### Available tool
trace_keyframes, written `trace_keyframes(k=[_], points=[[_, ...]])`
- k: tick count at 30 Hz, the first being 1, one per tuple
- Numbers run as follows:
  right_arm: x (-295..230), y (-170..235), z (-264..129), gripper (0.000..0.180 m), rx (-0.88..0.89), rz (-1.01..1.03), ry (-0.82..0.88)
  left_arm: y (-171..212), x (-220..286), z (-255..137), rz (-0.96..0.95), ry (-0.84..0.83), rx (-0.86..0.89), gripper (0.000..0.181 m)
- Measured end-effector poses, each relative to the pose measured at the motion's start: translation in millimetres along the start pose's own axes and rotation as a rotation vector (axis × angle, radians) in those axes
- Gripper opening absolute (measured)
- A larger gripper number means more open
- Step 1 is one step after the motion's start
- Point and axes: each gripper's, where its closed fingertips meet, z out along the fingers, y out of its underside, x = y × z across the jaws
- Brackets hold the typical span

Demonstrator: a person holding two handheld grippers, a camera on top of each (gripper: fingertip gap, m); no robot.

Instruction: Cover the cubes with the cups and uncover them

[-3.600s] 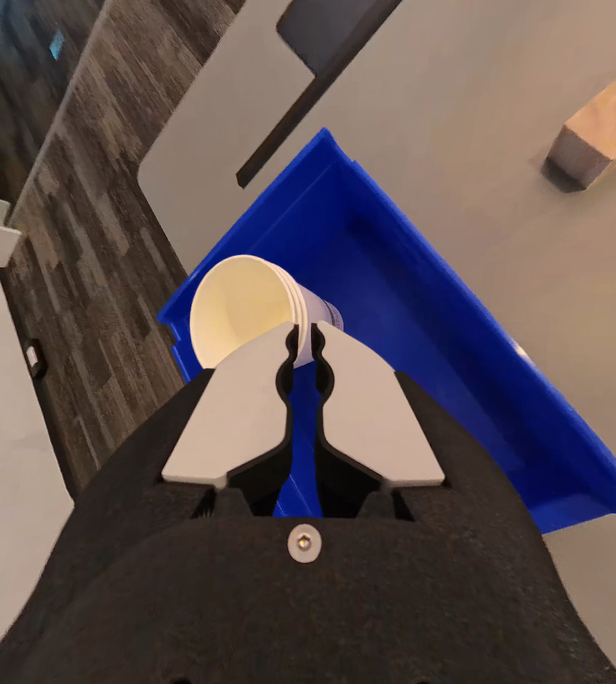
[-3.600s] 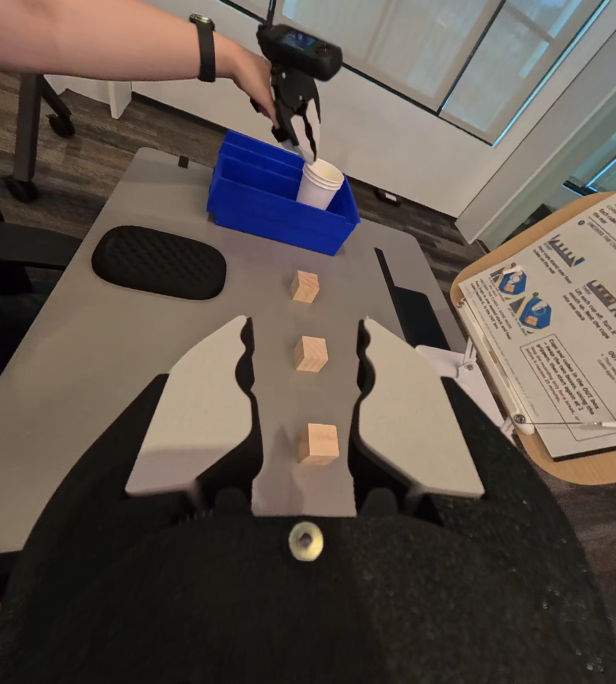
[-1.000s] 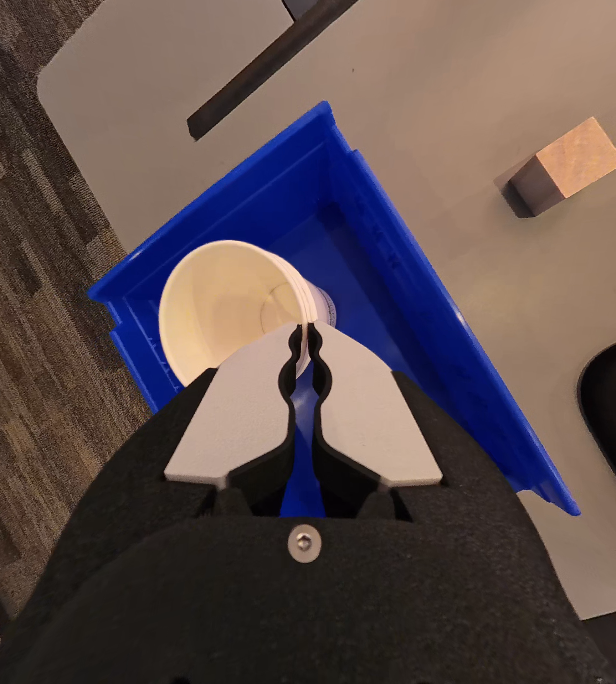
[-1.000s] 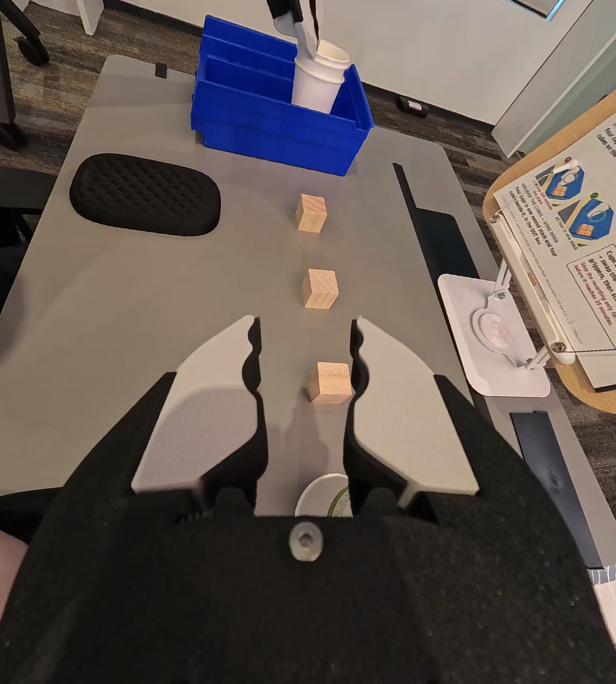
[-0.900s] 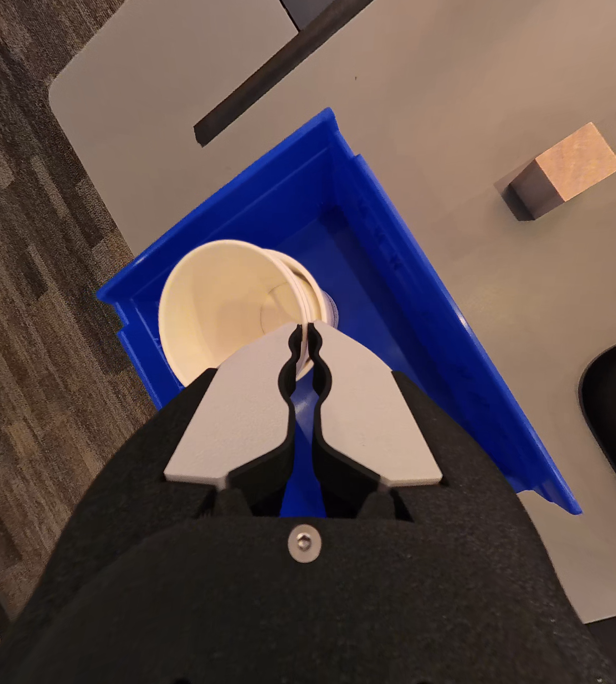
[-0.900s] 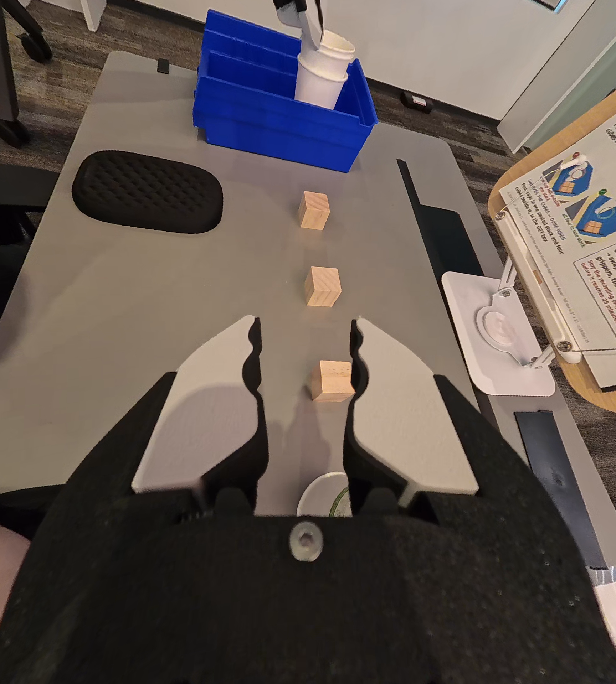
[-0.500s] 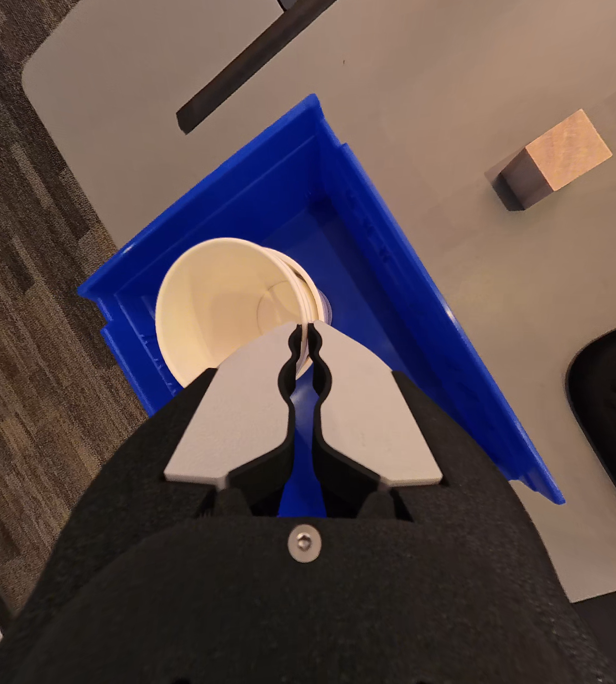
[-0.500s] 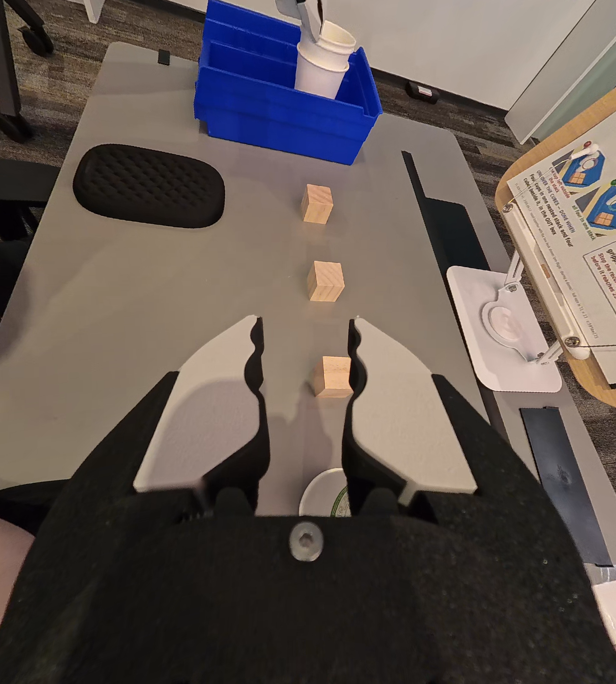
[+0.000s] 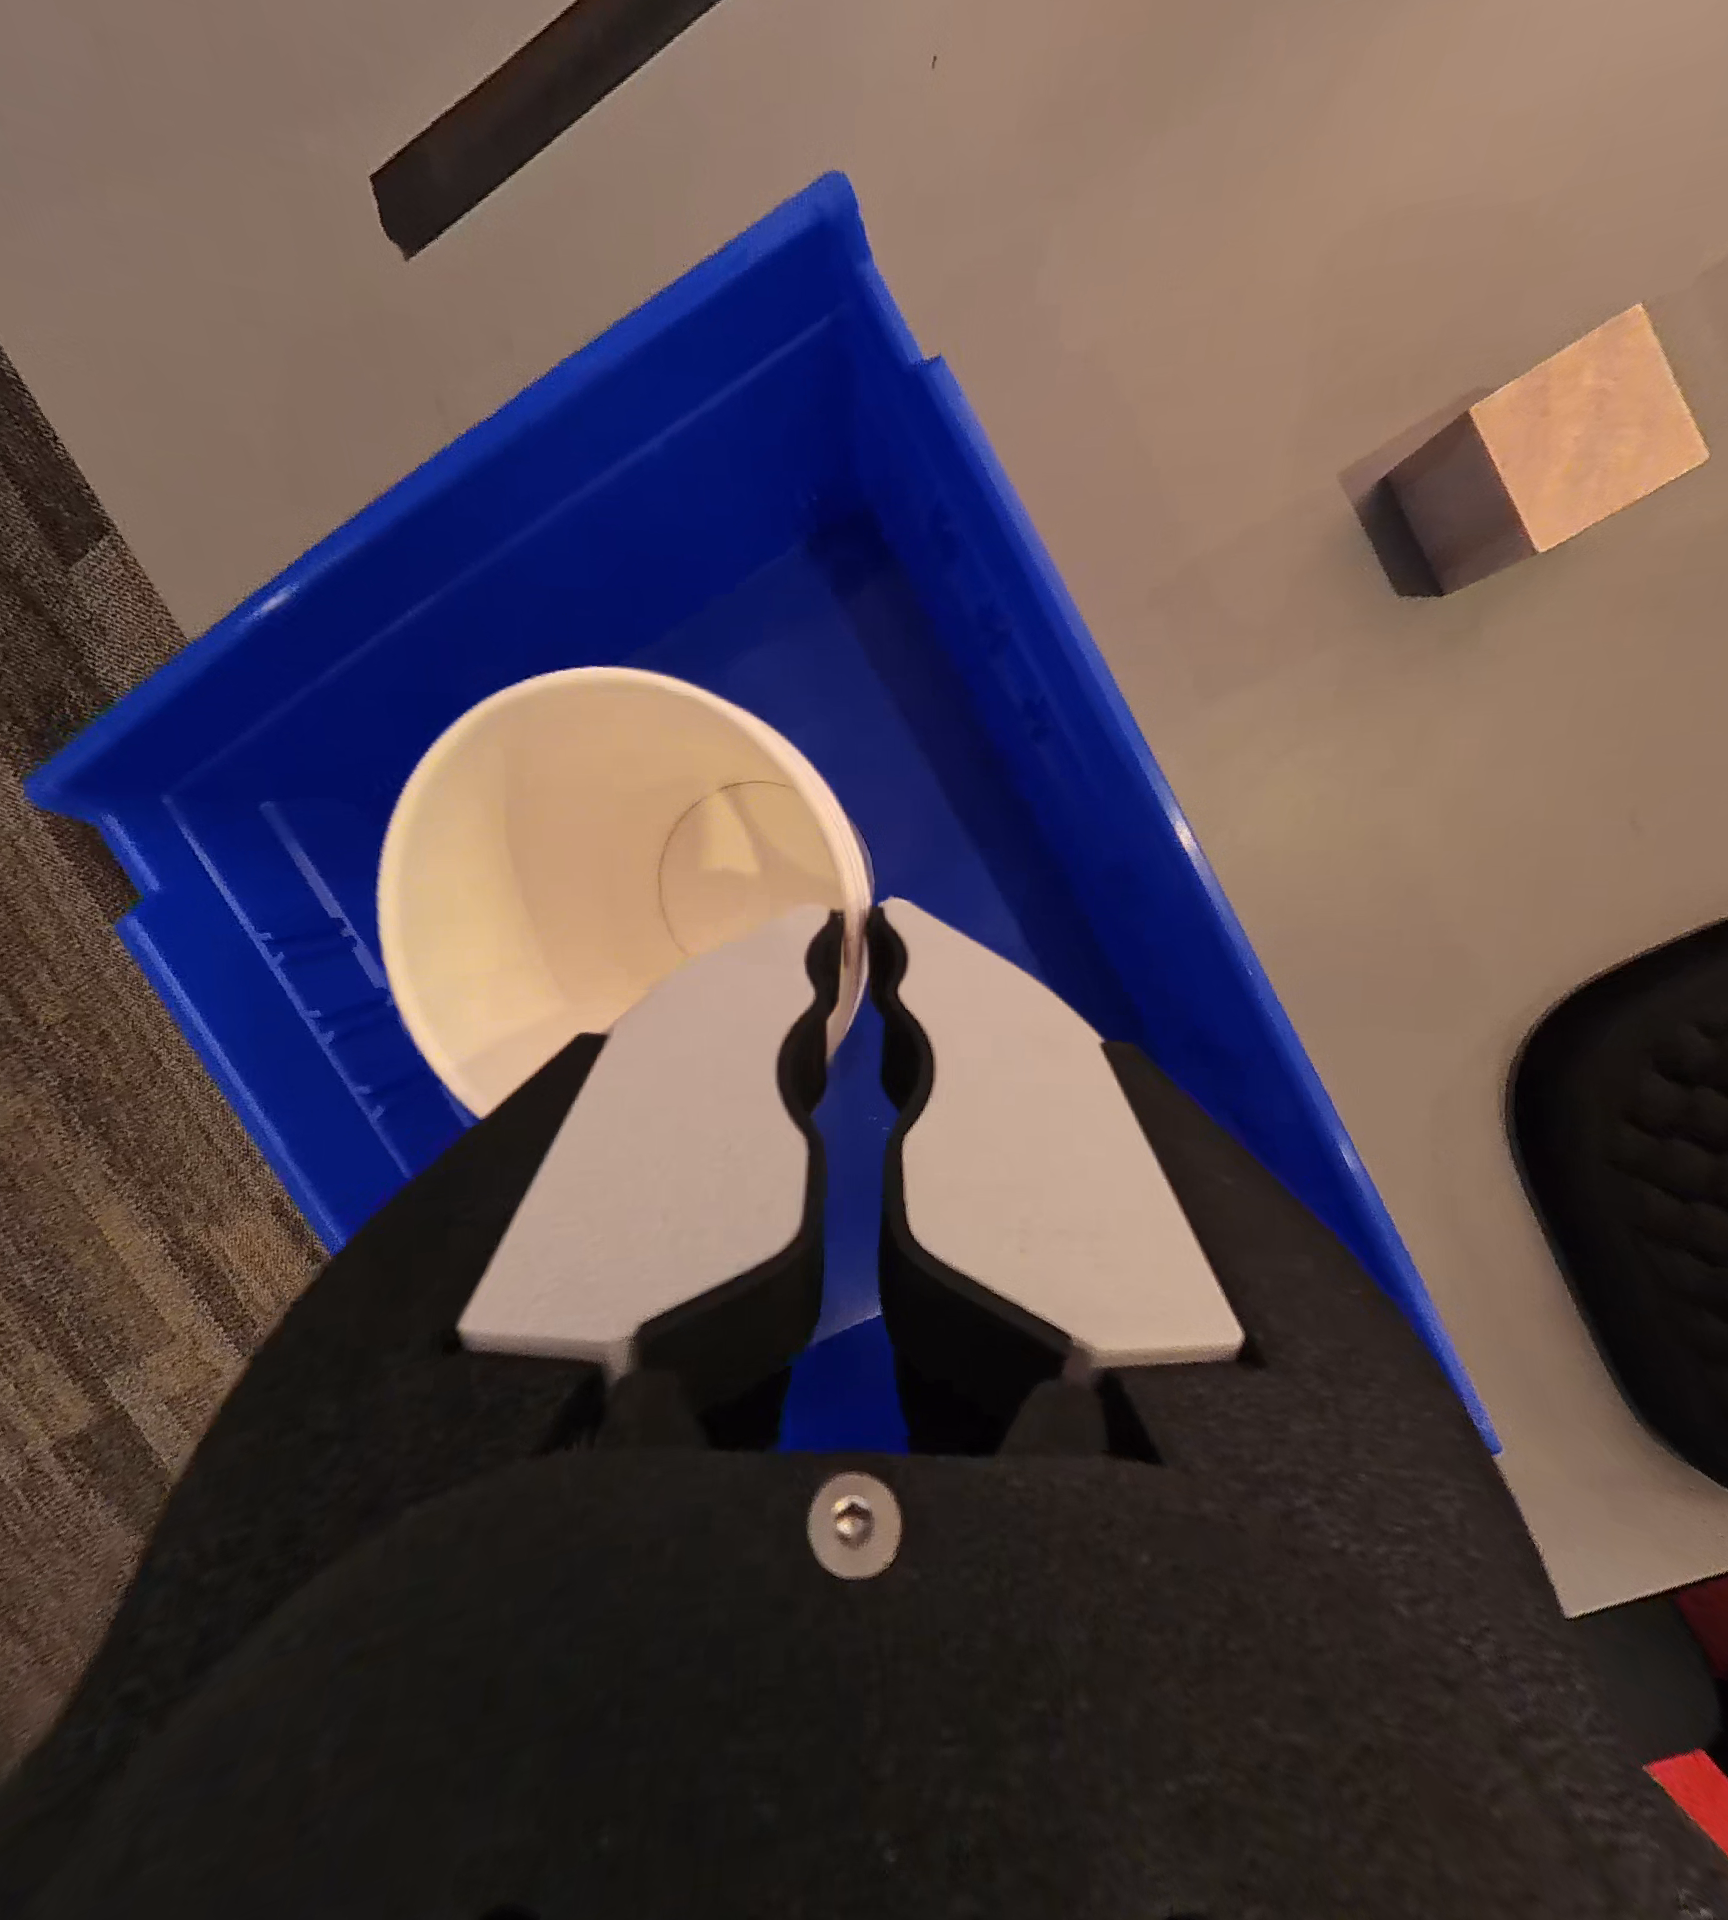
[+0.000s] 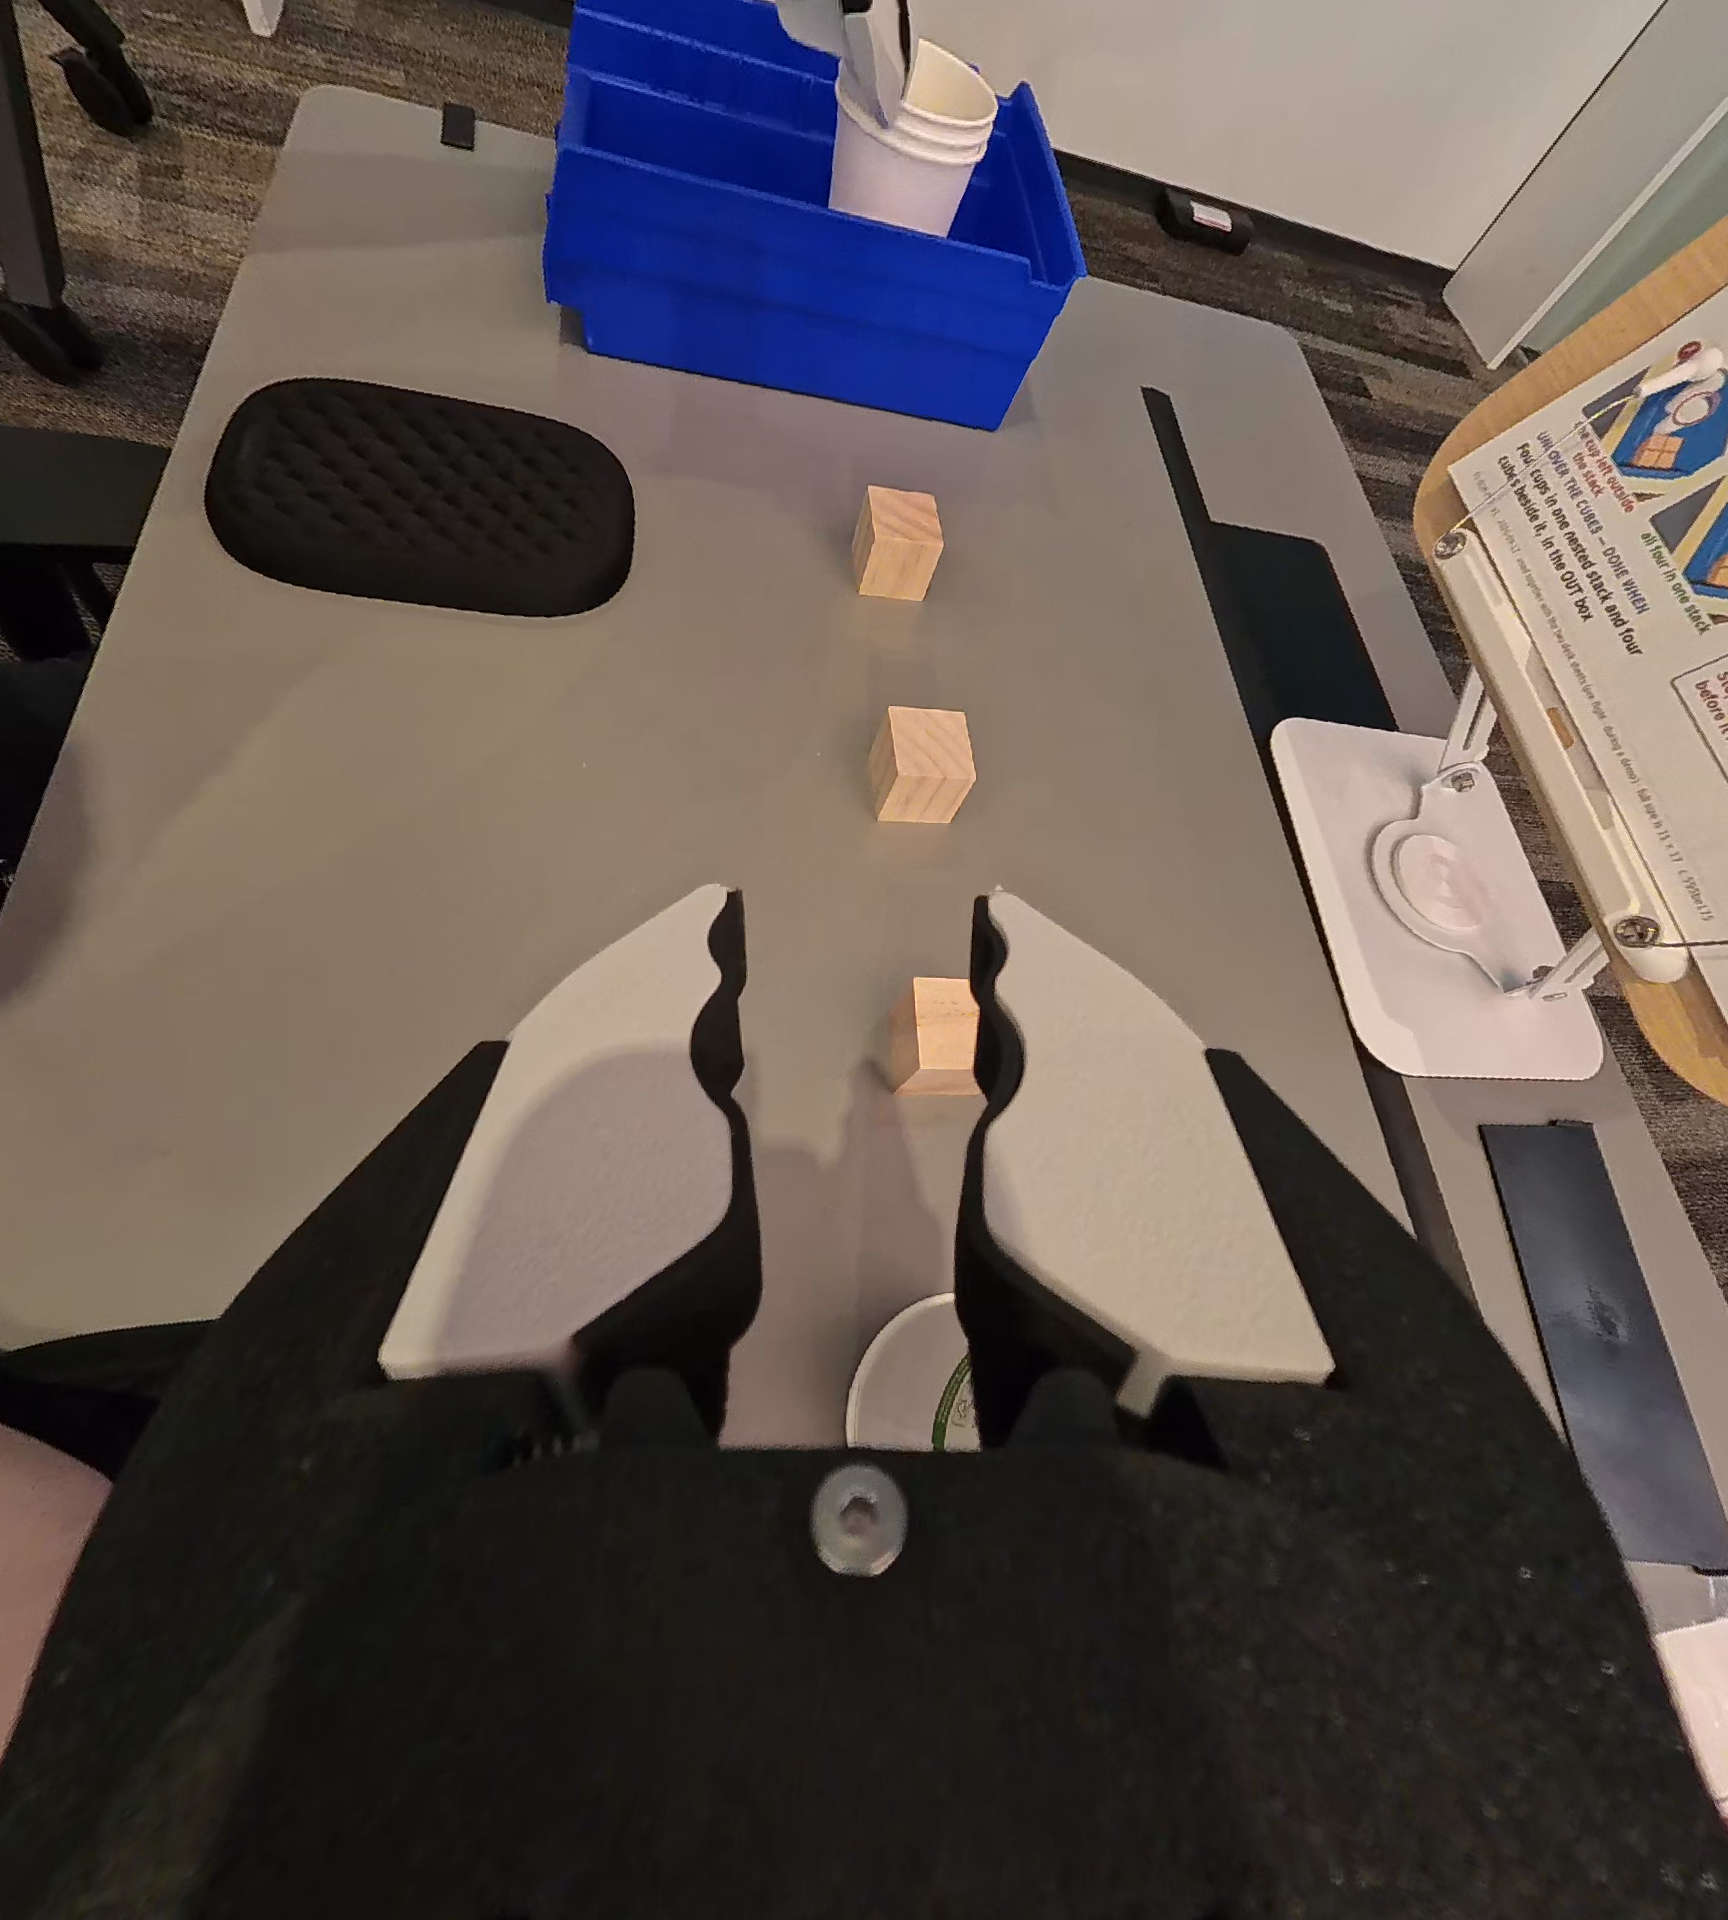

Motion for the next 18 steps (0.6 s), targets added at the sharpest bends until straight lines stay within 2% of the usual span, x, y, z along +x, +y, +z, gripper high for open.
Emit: trace_keyframes(k=[18], points=[[0.4,6.8,4.7,0.04,-0.037,0.009,-0.007,-2.0,1.8,-2.6,-0.073,0.068,0.053,0.003]])
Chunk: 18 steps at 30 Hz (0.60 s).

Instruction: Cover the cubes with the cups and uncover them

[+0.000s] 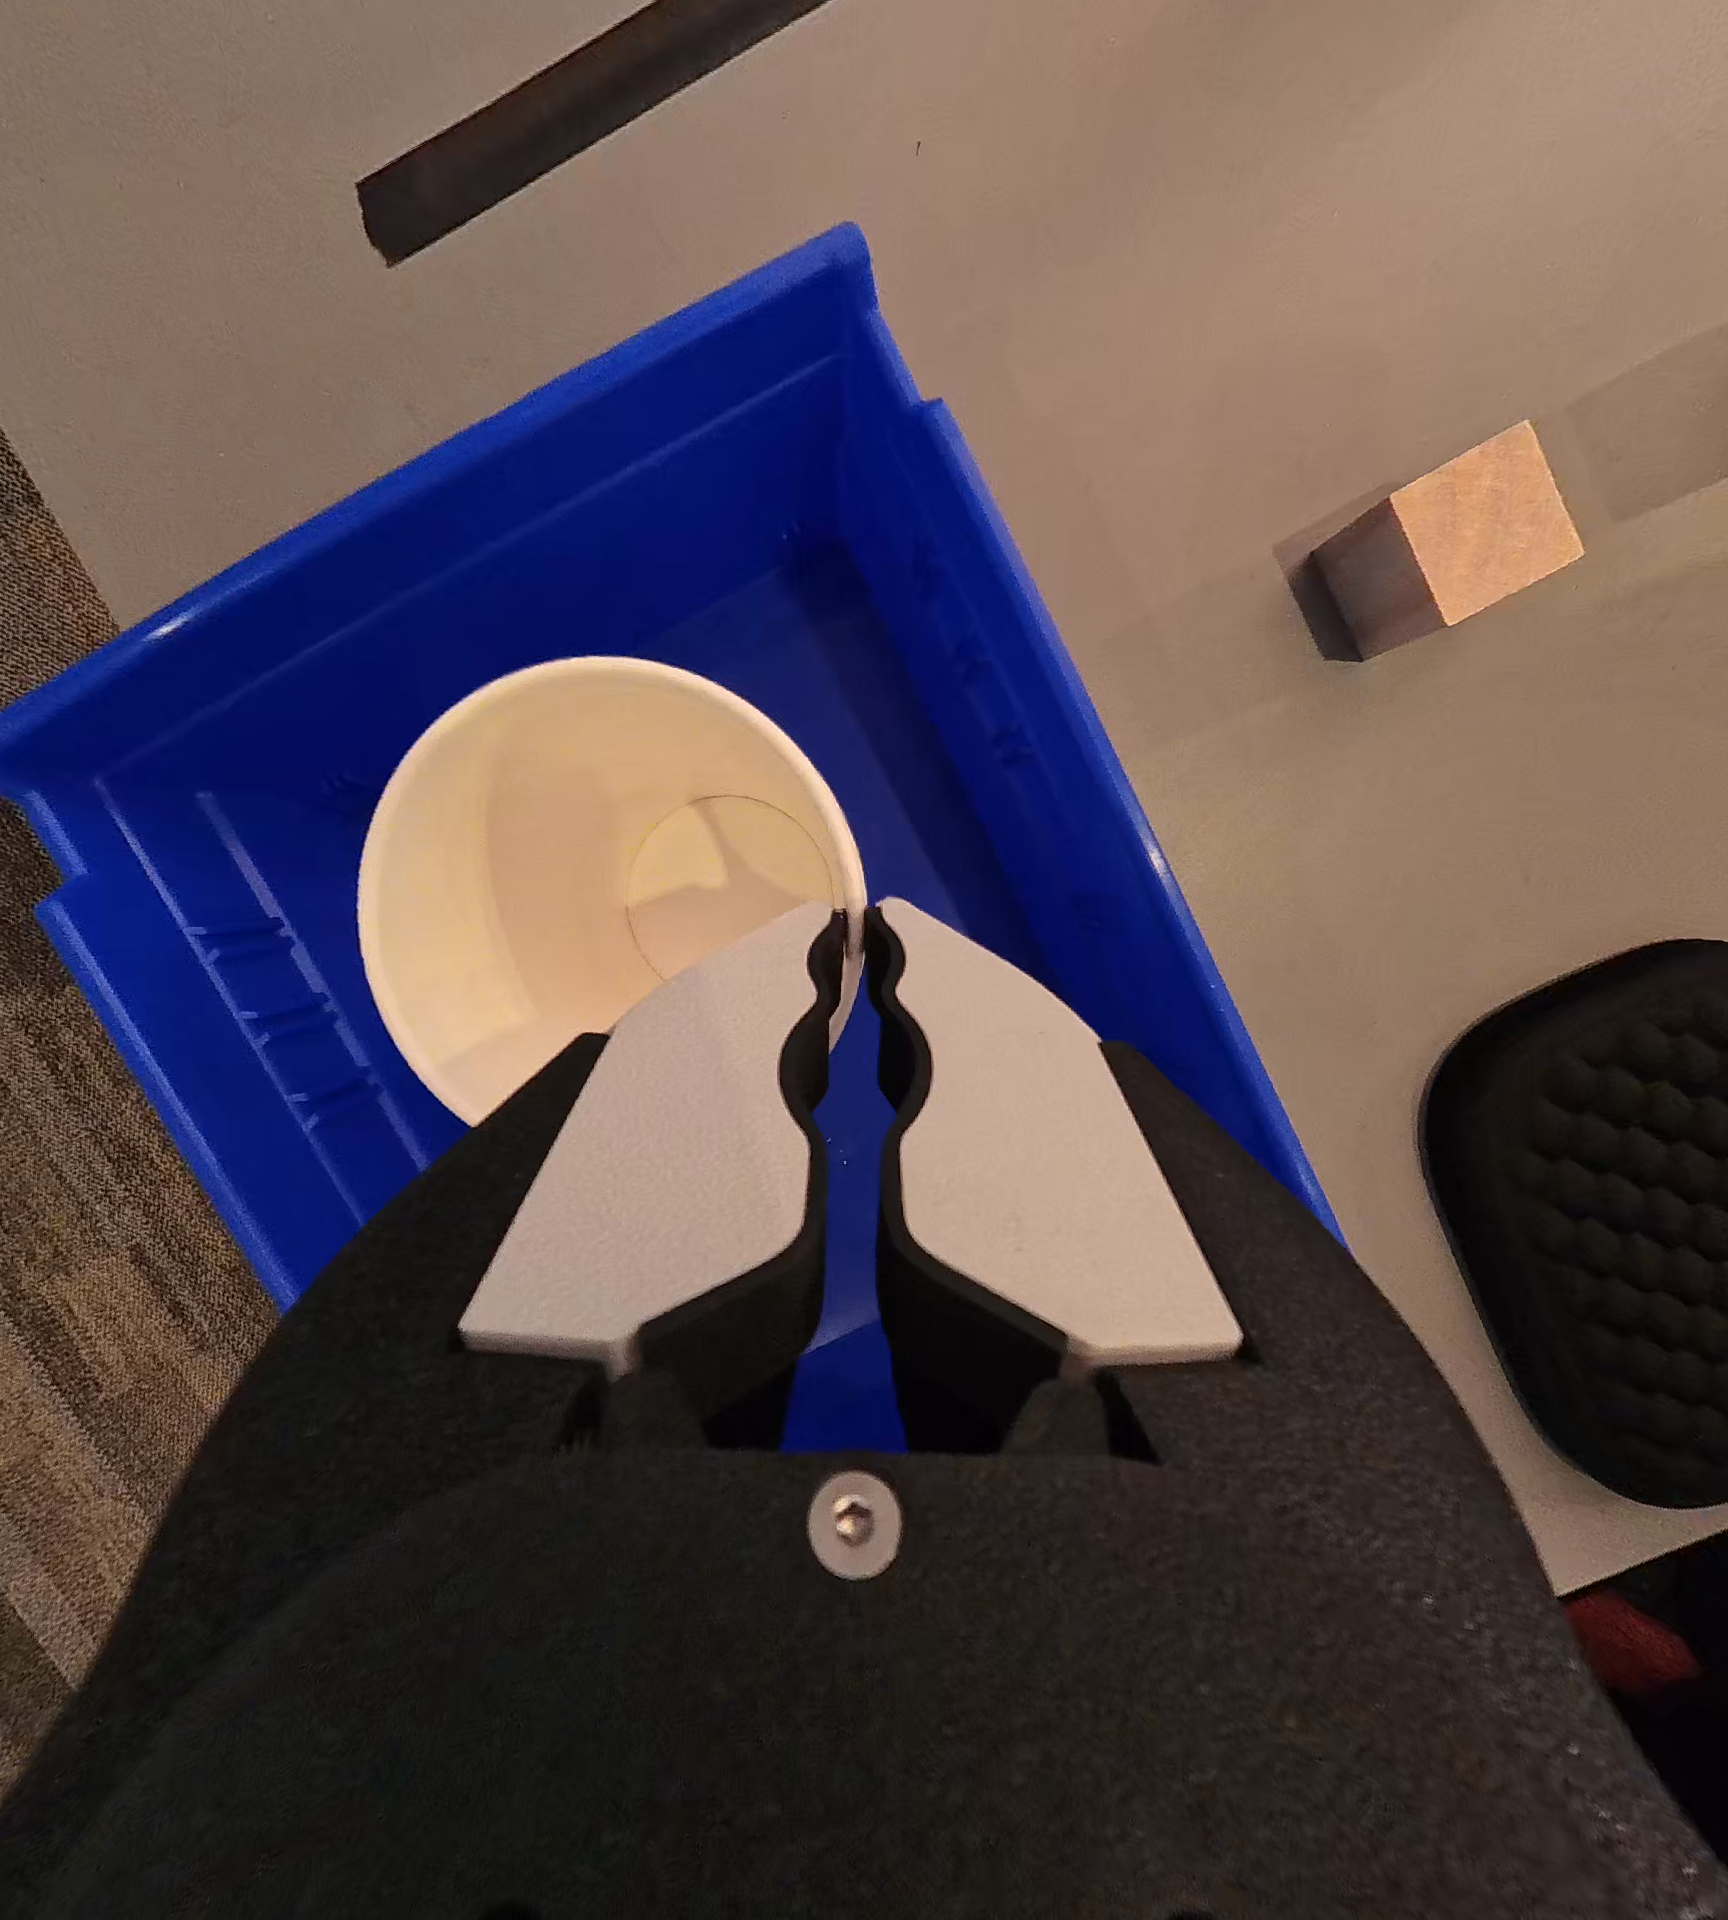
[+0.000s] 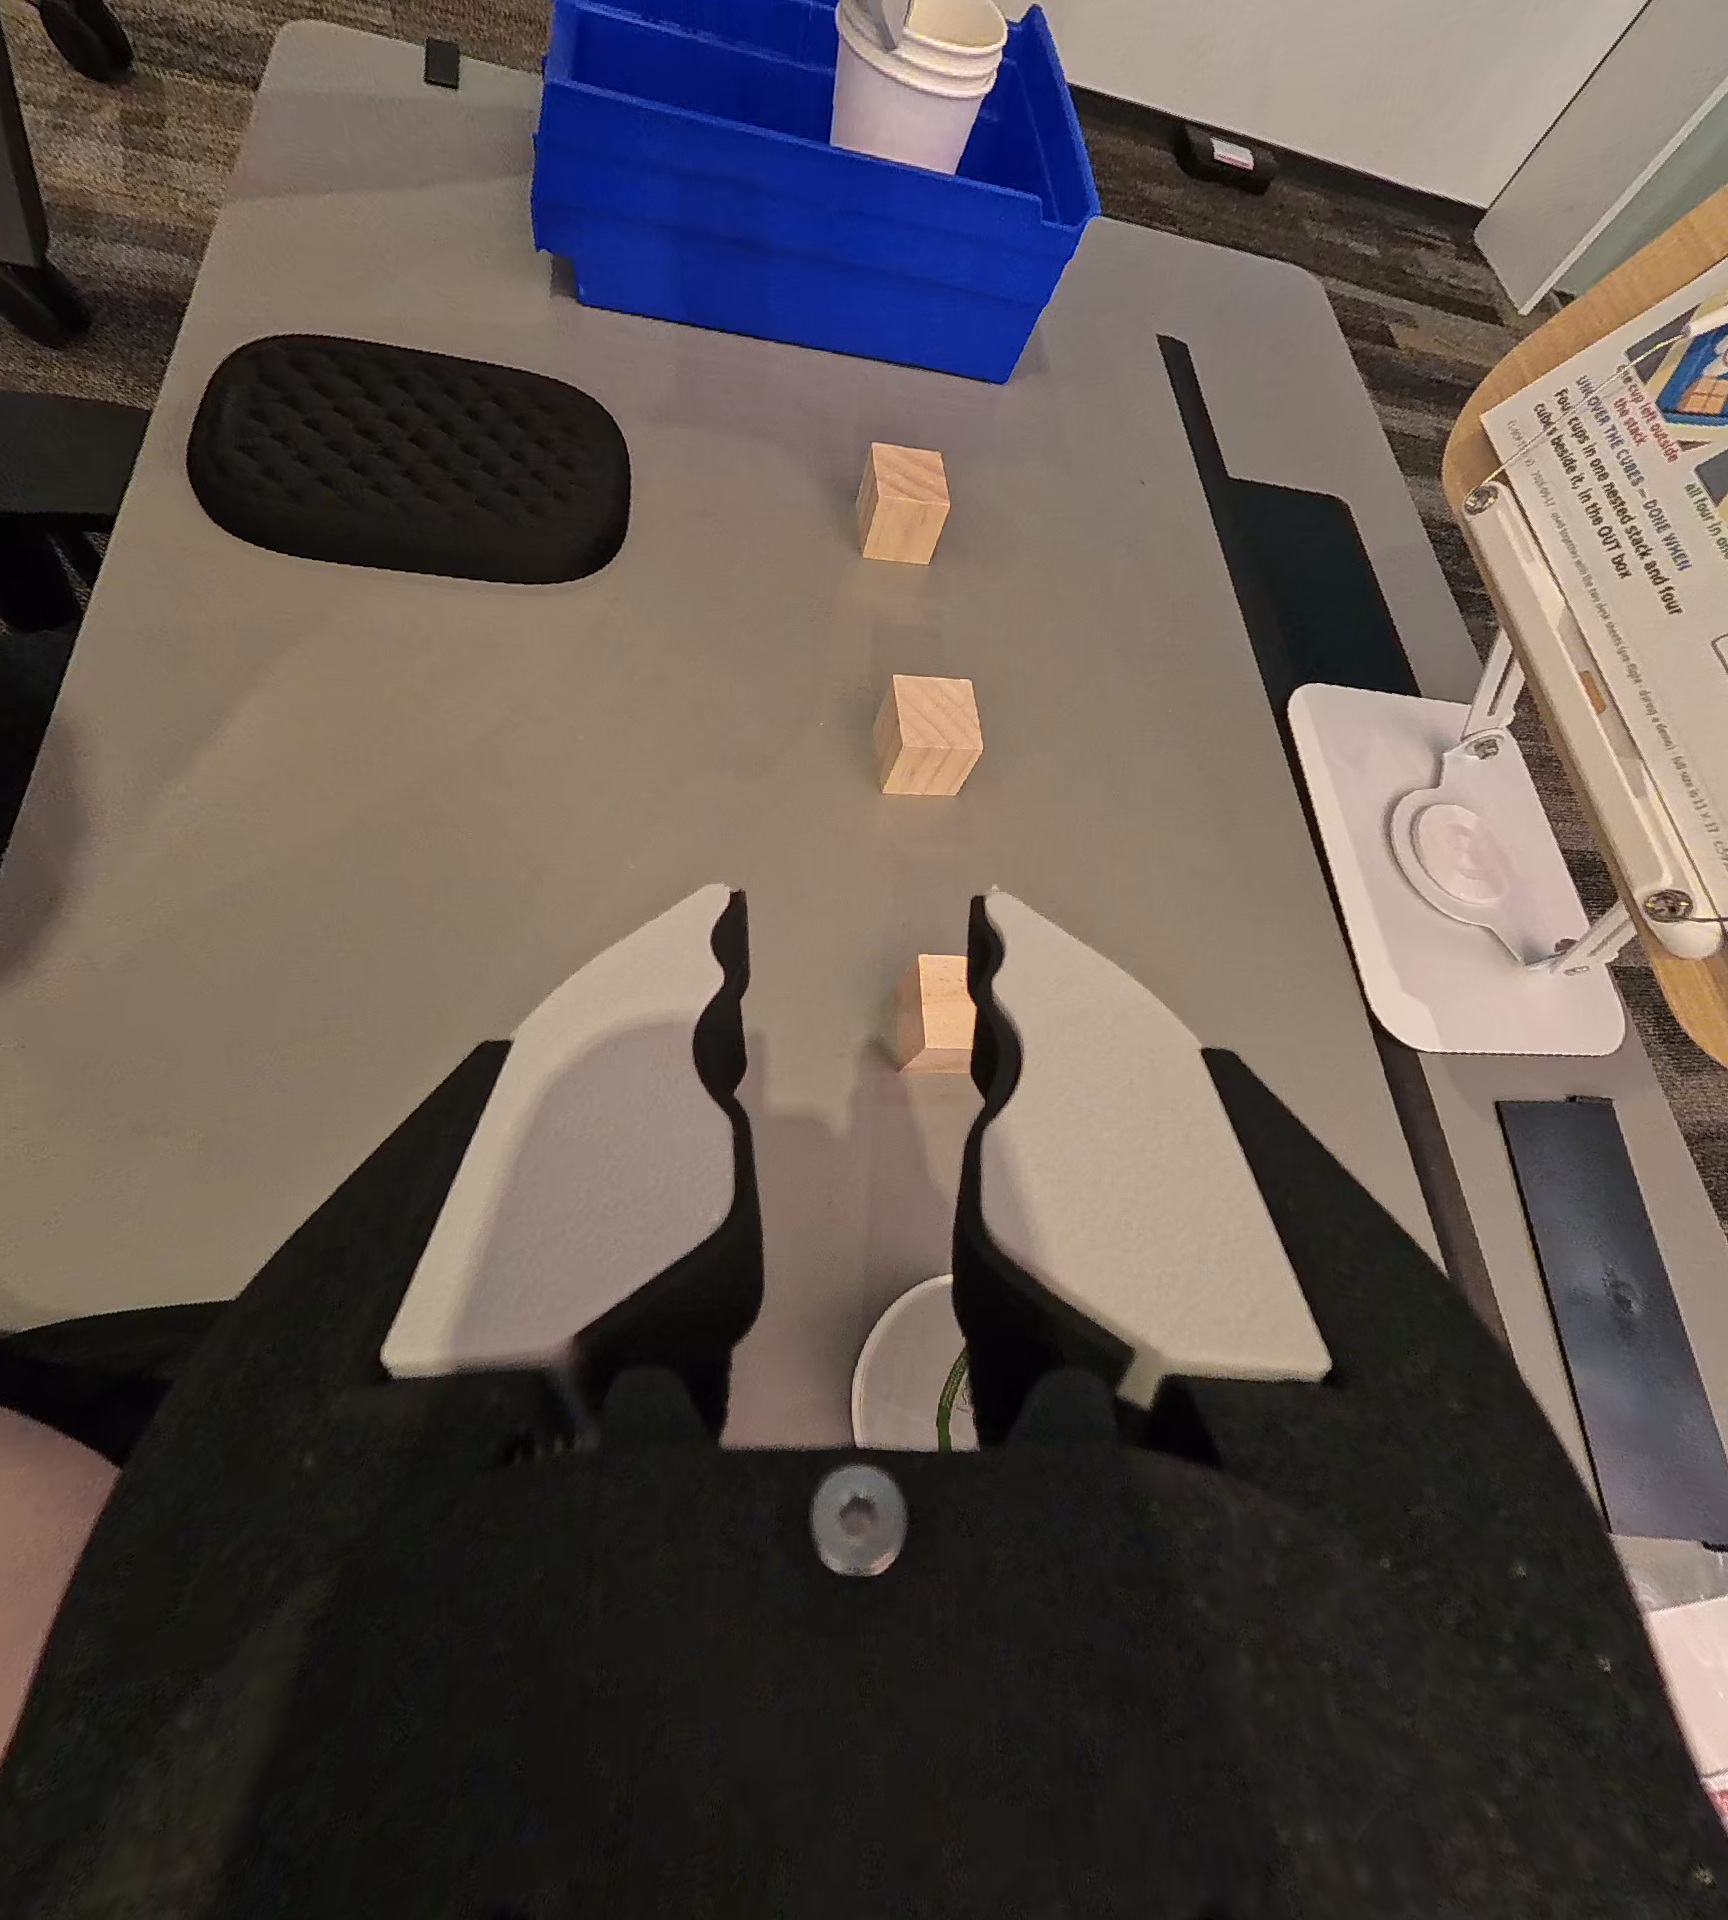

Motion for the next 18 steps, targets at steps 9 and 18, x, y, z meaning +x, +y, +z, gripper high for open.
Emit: trace_keyframes(k=[9,18], points=[[0.4,3.6,2.1,0.039,-0.012,0.011,-0.009,-9.2,-0.2,-11.2,0.008,0.0,0.035,0.003],[-0.5,7.1,3.0,0.039,-0.027,0.017,-0.017,-9.7,-2.4,-14.6,0.026,-0.027,0.037,0.003]])
